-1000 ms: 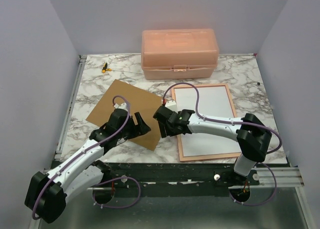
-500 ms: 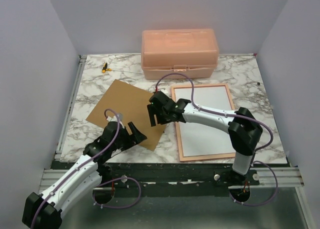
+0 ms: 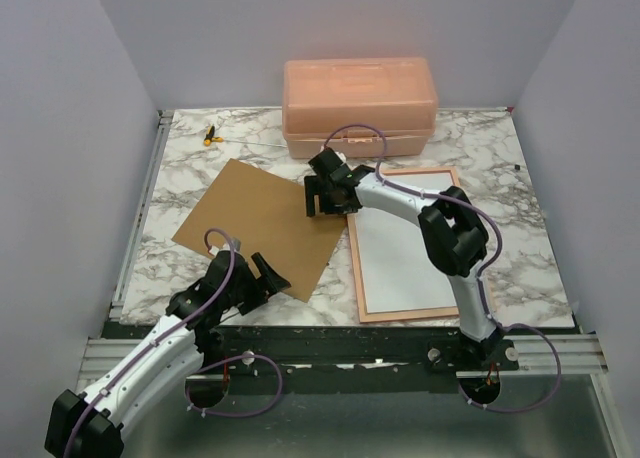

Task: Put the photo into the frame
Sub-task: Adjust the photo frame item at the center of the board, then turn over the photo frame item at the center of the board.

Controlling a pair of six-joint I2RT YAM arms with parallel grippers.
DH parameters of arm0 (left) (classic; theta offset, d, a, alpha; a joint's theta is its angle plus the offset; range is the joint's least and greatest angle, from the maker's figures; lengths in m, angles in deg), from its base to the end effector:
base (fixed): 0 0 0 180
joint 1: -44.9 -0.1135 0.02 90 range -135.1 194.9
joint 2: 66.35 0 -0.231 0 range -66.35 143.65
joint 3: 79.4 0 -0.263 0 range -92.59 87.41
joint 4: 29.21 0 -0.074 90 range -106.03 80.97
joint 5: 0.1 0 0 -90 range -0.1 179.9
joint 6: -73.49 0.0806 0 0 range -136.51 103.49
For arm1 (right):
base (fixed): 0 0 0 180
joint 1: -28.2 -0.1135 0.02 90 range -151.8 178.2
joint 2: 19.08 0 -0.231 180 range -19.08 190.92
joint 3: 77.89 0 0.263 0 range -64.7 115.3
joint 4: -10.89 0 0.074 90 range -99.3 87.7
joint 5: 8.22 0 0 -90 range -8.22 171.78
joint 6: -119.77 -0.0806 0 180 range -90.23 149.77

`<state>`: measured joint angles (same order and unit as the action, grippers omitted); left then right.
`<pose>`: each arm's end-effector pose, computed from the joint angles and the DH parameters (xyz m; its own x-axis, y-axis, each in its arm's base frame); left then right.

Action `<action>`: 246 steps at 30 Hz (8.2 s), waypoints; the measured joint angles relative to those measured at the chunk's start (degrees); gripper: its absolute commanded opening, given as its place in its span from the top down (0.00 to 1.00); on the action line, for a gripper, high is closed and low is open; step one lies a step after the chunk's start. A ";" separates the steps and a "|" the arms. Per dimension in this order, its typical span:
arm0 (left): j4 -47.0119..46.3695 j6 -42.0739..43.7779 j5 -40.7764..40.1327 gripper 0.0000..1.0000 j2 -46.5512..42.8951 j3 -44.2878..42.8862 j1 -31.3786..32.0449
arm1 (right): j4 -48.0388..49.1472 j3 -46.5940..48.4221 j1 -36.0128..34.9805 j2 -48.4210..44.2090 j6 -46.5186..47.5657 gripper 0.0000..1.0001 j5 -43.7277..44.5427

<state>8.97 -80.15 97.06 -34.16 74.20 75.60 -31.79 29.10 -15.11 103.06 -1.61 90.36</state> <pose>0.1642 -0.1092 0.1031 -0.7881 -0.5660 -0.2420 -0.2757 0.6761 -0.6833 0.3565 0.3195 0.1103 -0.8489 -0.0927 -0.5203 -0.2090 0.9631 0.1694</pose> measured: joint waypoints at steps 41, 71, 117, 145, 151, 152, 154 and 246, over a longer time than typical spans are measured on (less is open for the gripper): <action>-3.91 4.11 3.08 0.18 6.71 -0.92 -20.26 | 1.18 10.97 8.96 8.96 6.54 0.07 -6.58; 4.74 11.67 -4.37 0.14 6.78 -4.87 -26.21 | 1.97 -9.94 2.43 -9.01 5.25 0.04 -15.52; -1.99 17.81 2.47 0.21 17.53 -8.04 -21.18 | 21.73 -38.49 5.22 -37.18 -8.07 0.06 -26.95; -9.07 14.14 3.63 0.21 29.68 -15.13 -8.33 | 8.07 -56.68 12.24 -53.09 -13.09 0.03 -13.84; -10.82 14.10 4.94 0.23 29.97 -12.44 -8.33 | 15.32 -62.64 16.59 -51.93 -12.57 0.09 -22.53; -11.43 14.05 5.33 0.23 30.14 -11.96 -8.33 | 16.55 -63.12 16.76 -51.15 -12.59 0.10 -23.74; -12.92 13.81 6.05 0.24 30.56 -11.39 -8.37 | 19.04 -63.60 17.05 -49.81 -12.72 0.12 -26.05; 6.80 17.14 12.46 0.11 11.43 -29.53 -6.97 | -36.04 11.91 -4.52 -32.70 -1.86 0.28 -5.49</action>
<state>15.77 -63.01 109.52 -22.73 44.67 68.62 -67.83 41.01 -19.63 70.37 -3.47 84.87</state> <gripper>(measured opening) 0.860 0.685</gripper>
